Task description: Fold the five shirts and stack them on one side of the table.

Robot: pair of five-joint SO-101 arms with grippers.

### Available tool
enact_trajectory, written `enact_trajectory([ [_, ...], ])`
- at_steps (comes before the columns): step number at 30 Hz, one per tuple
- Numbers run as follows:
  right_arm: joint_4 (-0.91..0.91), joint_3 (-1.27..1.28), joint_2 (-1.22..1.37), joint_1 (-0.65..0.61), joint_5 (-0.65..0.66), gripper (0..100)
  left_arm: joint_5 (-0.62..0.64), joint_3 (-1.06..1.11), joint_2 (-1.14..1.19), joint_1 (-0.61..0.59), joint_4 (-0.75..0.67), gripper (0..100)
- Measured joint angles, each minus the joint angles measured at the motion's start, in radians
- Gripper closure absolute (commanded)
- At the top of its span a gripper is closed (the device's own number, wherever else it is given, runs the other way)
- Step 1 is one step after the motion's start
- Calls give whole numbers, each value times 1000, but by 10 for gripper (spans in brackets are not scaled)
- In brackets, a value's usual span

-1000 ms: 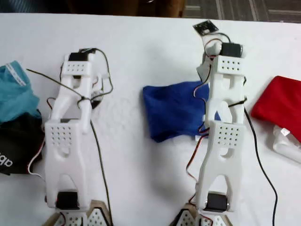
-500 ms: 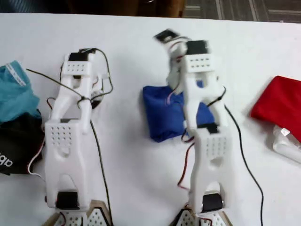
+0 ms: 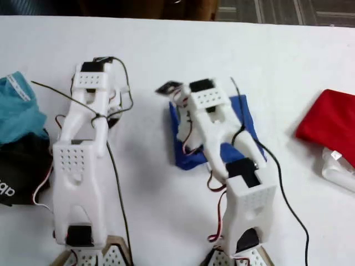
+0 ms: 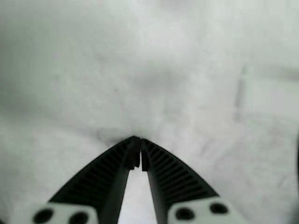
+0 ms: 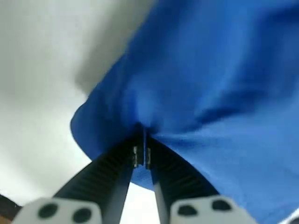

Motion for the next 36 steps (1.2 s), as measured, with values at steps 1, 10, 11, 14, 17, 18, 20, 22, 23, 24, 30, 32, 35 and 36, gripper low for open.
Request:
enact_trajectory([
  [1, -3, 14, -2, -12, 0, 980, 0, 0, 0, 0, 0, 963],
  [10, -2, 64, -25, -84, 0, 980, 0, 0, 0, 0, 0, 963],
  [11, 9, 52, -29, -84, 0, 980, 0, 0, 0, 0, 0, 963],
  [14, 51, -11, -83, -81, 0, 980, 0, 0, 0, 0, 0, 963],
  [17, 75, -107, -132, -38, 0, 980, 0, 0, 0, 0, 0, 963],
  [18, 75, -147, -138, -14, 0, 980, 0, 0, 0, 0, 0, 963],
  [20, 61, -222, -143, 38, 0, 980, 0, 0, 0, 0, 0, 963],
  [22, 11, -282, -140, 84, 0, 980, 0, 0, 0, 0, 0, 963],
  [23, -18, -307, -127, 101, 0, 980, 0, 0, 0, 0, 0, 963],
  [24, -52, -327, -107, 114, 0, 980, 0, 0, 0, 0, 0, 963],
  [30, -172, -433, 115, 120, 0, 980, 0, 0, 0, 0, 0, 963],
  [32, -180, -485, 201, 115, 0, 980, 0, 0, 0, 0, 0, 963],
  [35, -181, -566, 333, 101, 0, 980, 0, 0, 0, 0, 0, 963],
  [36, -178, -597, 374, 97, 0, 980, 0, 0, 0, 0, 0, 963],
])
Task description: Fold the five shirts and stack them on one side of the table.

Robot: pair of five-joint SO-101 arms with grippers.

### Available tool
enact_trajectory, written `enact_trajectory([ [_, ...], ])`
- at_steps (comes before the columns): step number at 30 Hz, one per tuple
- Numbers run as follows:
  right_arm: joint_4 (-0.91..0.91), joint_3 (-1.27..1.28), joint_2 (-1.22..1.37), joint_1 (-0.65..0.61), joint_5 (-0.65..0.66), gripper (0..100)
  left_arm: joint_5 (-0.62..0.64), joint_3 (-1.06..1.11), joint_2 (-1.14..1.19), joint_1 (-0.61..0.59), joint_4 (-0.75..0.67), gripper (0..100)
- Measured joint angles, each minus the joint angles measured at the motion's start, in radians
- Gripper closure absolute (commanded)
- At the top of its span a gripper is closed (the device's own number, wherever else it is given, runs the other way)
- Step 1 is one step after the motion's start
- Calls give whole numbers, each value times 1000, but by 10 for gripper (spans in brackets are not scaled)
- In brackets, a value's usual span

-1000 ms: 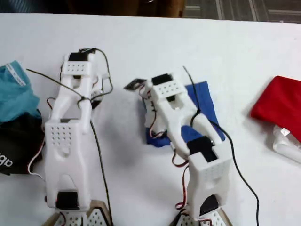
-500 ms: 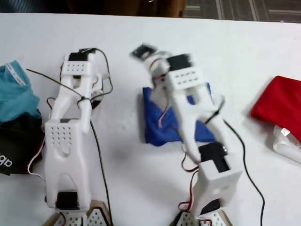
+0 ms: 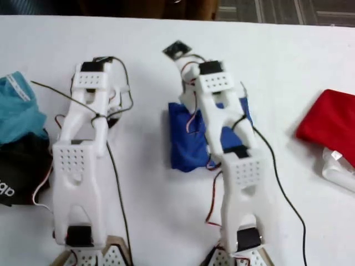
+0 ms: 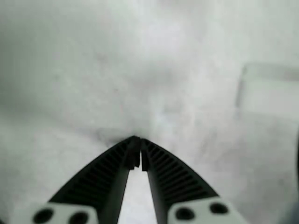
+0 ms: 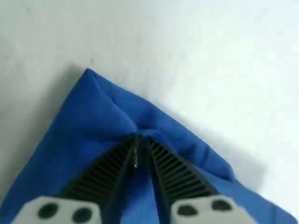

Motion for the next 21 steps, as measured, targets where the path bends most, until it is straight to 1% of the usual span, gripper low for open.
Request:
enact_trajectory([
  [6, 58, -229, 203, -8, 0, 980, 0, 0, 0, 0, 0, 963],
  [14, 187, -535, 370, -55, 2, 980, 0, 0, 0, 0, 0, 963],
  [21, 206, -652, 427, -135, 2, 980, 0, 0, 0, 0, 0, 963],
])
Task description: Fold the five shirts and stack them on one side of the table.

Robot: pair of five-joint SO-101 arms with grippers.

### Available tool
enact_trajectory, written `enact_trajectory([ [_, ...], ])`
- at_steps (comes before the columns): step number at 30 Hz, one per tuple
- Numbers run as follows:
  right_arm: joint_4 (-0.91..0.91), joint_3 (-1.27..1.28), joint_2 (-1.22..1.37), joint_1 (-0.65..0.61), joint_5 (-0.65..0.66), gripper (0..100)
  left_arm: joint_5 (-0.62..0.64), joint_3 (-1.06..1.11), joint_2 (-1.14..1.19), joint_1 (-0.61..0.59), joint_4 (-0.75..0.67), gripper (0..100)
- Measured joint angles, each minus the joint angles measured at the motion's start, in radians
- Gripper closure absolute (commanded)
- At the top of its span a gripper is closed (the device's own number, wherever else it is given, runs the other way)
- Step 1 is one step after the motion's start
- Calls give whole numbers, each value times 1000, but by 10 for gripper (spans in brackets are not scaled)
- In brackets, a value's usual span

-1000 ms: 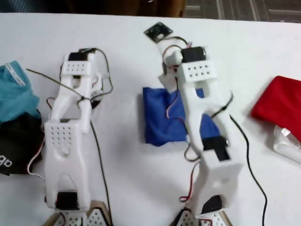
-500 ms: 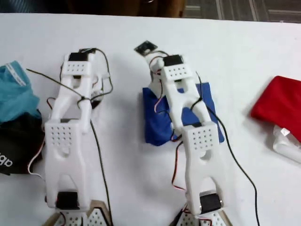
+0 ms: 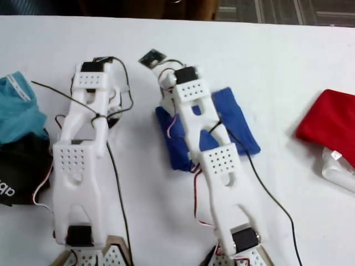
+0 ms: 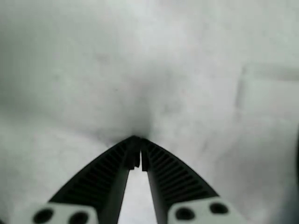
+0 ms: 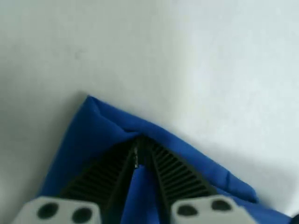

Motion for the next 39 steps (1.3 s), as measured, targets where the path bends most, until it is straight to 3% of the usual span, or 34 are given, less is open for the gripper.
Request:
enact_trajectory([
  [7, 12, -11, 0, -20, 0, 980, 0, 0, 0, 0, -2, 963],
  [13, 164, -141, -14, -12, 0, 980, 0, 0, 0, 0, -2, 963],
  [20, 172, -204, -203, 167, 0, 977, 0, 0, 0, 0, -2, 963],
  [24, 172, -98, -265, 285, 0, 975, 0, 0, 0, 0, -2, 963],
  [28, 172, 114, -331, 391, 0, 881, 0, 0, 0, 0, -2, 963],
  [35, 172, 532, -434, 431, 83, 726, 0, 0, 0, 0, -2, 963],
  [39, 172, 605, -445, 430, 97, 693, 0, 0, 0, 0, -2, 963],
])
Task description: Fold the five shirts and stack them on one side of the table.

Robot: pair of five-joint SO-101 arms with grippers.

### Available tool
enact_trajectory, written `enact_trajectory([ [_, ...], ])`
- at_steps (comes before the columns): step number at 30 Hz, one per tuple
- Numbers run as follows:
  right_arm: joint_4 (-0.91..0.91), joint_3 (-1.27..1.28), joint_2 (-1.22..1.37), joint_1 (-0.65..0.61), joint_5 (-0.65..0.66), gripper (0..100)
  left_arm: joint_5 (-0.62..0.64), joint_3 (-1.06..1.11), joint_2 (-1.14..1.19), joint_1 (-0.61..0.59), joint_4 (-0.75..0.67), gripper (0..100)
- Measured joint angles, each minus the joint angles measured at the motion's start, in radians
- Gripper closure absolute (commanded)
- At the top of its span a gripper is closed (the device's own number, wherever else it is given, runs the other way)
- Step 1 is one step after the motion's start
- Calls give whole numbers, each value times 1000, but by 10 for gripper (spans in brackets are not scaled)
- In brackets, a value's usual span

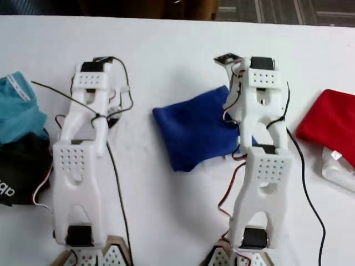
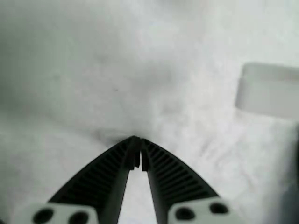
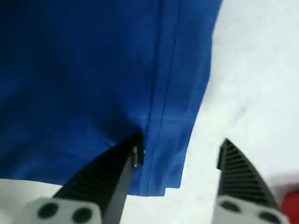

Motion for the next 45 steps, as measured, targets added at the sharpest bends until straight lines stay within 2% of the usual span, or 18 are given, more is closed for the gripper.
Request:
enact_trajectory([
  [11, -44, 35, 38, -32, -2, 691, 0, 0, 0, 0, 0, 963],
  [20, -100, 21, 161, -37, -110, 696, 2, 0, 0, 0, 0, 963],
  [22, -98, 20, 170, -37, -127, 747, 2, 0, 0, 0, 0, 963],
  [25, -78, 17, 180, -37, -133, 977, 2, 0, 0, 0, 0, 963],
  [26, -77, 17, 180, -37, -133, 987, 2, 0, 0, 0, 0, 963],
  [27, -75, 17, 180, -37, -133, 950, 2, 0, 0, 0, 0, 963],
  [29, -72, 17, 180, -38, -133, 986, 2, 0, 0, 0, 0, 963],
  [37, -60, 3, 180, -37, -133, 978, 2, 0, 0, 0, 0, 963],
  [45, -11, -149, 161, 78, -133, 978, 2, 0, 0, 0, 0, 963],
])
